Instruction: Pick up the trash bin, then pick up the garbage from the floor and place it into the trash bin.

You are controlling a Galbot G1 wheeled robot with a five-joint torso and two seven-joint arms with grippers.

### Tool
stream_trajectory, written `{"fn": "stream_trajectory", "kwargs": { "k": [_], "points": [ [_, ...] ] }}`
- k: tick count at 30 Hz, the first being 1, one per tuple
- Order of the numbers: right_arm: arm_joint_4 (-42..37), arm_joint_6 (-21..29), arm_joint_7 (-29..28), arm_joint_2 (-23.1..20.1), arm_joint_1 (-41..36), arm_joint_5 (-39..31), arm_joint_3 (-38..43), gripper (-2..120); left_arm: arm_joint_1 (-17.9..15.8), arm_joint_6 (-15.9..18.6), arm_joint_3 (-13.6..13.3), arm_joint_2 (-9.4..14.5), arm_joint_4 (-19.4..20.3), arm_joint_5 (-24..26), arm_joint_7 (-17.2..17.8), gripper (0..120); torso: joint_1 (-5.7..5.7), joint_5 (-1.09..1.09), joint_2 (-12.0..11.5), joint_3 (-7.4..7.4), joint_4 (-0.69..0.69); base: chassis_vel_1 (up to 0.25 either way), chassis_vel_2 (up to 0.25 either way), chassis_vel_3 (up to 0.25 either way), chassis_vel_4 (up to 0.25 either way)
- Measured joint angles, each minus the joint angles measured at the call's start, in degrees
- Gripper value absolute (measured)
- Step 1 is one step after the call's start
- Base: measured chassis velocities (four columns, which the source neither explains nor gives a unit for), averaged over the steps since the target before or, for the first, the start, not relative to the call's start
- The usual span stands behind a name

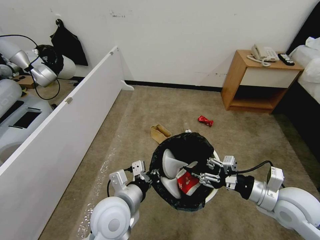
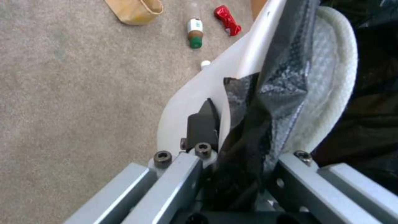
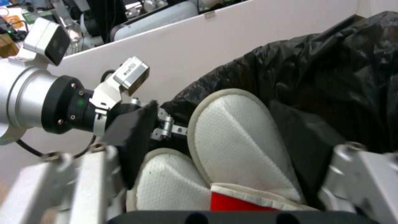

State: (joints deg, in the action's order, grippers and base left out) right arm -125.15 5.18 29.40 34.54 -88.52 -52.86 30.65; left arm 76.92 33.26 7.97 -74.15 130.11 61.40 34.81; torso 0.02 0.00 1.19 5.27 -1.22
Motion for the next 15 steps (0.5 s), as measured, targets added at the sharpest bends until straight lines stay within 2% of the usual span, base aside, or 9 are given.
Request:
{"fn": "stream_trajectory", "kwargs": {
  "k": [1,4,15],
  "points": [
    [0.00,0.00,0.00,0.00,0.00,0.00,0.00,77,0.00,0.00,0.00,0.00,0.00,0.00,0.00,1,0.00,0.00,0.00,0.00,0.00,0.000,0.000,0.000,0.000],
    [0.08,-0.01,-0.02,0.02,0.19,0.00,-0.11,93,0.02,0.00,-0.05,-0.26,0.00,0.06,0.00,1,0.00,0.00,0.00,0.00,0.00,0.000,0.000,0.000,0.000],
    [-0.18,-0.07,-0.02,0.44,0.08,0.12,0.07,97,-0.03,0.02,-0.15,-0.65,-0.35,0.29,0.64,1,0.00,0.01,0.00,0.00,0.00,0.000,0.000,0.000,0.000]
  ]
}}
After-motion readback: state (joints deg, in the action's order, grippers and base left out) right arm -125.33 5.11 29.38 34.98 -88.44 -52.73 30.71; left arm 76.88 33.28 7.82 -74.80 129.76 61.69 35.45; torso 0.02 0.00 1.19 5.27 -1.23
